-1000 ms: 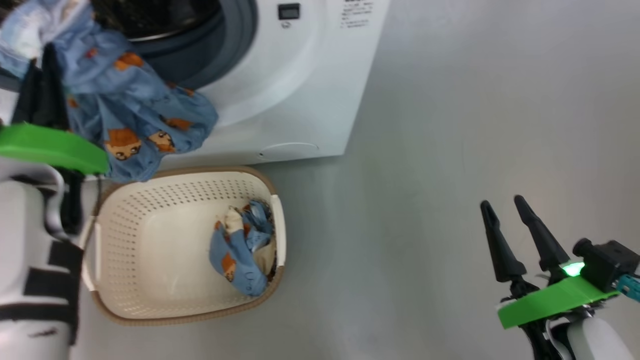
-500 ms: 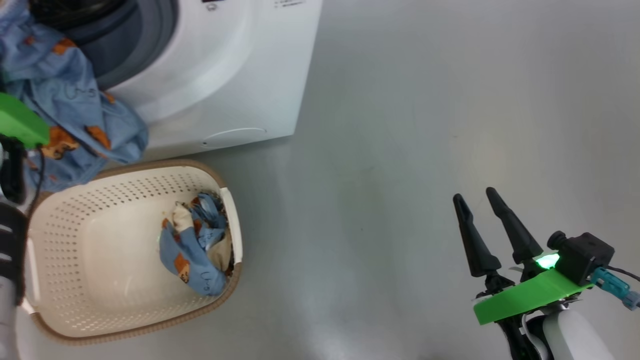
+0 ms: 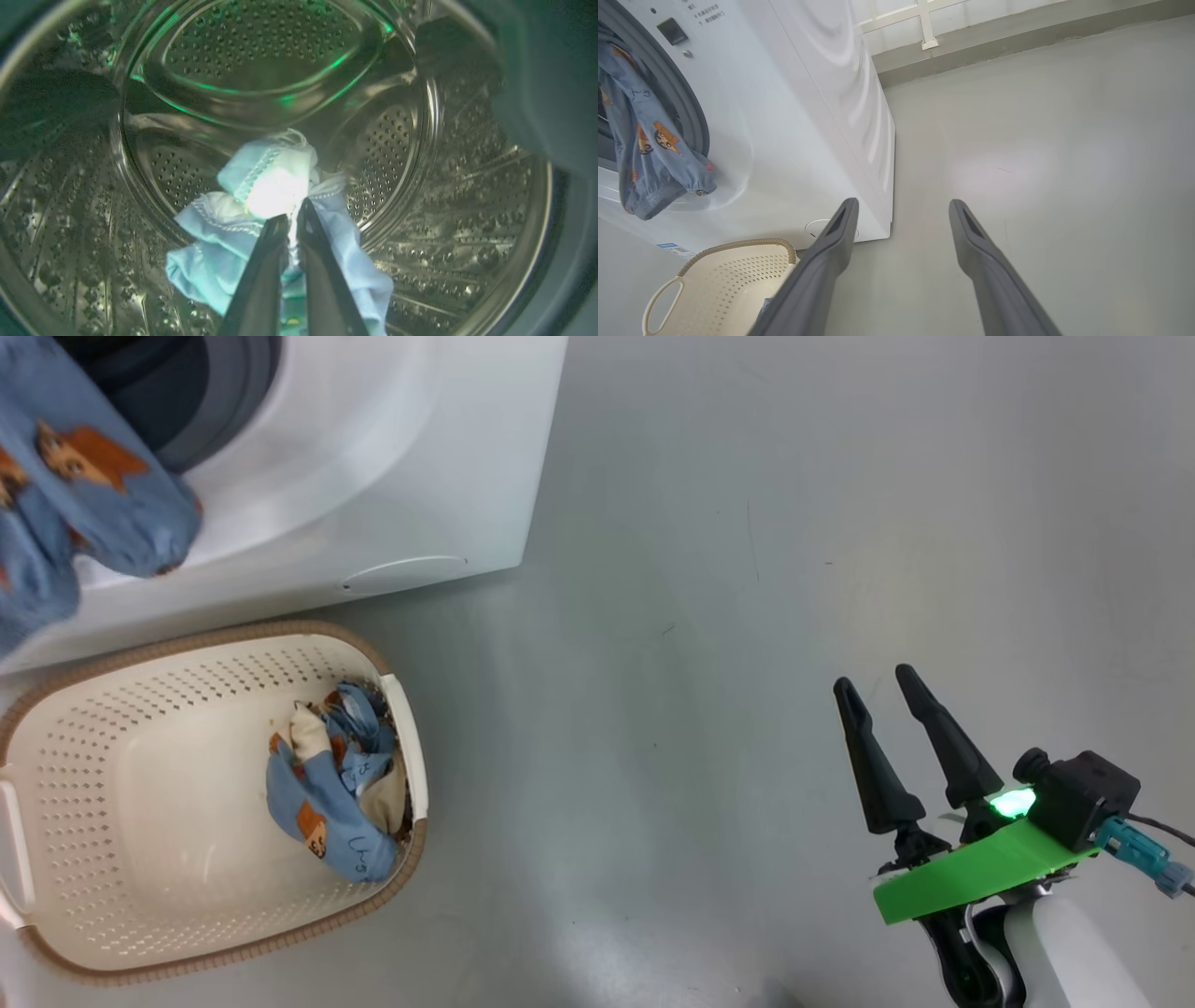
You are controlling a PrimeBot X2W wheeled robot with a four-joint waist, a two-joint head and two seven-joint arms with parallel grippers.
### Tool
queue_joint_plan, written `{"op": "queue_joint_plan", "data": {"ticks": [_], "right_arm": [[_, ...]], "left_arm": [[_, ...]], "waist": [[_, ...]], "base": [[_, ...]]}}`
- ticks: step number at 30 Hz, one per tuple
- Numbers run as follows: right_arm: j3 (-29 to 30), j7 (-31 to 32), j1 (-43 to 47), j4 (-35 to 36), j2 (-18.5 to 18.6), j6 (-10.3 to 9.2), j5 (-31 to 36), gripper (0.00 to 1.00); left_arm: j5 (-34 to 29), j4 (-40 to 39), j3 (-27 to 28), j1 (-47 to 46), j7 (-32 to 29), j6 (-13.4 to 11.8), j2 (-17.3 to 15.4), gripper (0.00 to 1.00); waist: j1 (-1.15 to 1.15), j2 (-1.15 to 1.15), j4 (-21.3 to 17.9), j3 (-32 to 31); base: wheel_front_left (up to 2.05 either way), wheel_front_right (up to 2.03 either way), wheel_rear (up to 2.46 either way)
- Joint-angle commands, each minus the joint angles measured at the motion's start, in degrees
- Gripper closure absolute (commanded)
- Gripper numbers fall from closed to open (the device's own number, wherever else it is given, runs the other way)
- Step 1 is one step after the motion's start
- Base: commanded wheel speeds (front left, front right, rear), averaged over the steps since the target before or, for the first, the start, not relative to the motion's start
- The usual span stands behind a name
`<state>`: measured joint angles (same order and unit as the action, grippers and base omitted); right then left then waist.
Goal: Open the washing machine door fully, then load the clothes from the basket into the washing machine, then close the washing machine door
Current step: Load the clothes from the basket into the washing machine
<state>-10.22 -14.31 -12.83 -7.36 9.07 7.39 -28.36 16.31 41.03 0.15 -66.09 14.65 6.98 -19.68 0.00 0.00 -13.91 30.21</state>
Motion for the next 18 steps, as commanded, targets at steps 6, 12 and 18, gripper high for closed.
{"op": "queue_joint_plan", "data": {"ticks": [6, 12, 18], "right_arm": [[-1.3, -0.7, -0.3, 1.4, -0.1, 0.1, 0.3, 0.0], [-1.5, -0.7, -0.3, 1.4, 0.0, 0.1, 0.2, 0.0], [-1.4, -0.7, -0.5, 1.3, 0.3, 0.1, 0.4, 0.0]], "left_arm": [[-3.2, -3.9, 4.1, 2.0, 0.3, 0.0, -0.7, 1.0], [-4.1, 3.7, 3.5, 2.0, 0.3, 0.3, -0.2, 0.0], [-4.4, 7.1, 3.0, 1.6, 0.3, 0.4, 0.4, 0.0]], "waist": [[0.0, 0.0, -0.1, 0.3], [0.0, 0.0, 0.1, 0.1], [0.0, 0.0, 0.8, -0.1]], "base": [[0.0, 0.0, 0.0], [0.0, 0.0, 0.0], [0.0, 0.0, 0.0]]}}
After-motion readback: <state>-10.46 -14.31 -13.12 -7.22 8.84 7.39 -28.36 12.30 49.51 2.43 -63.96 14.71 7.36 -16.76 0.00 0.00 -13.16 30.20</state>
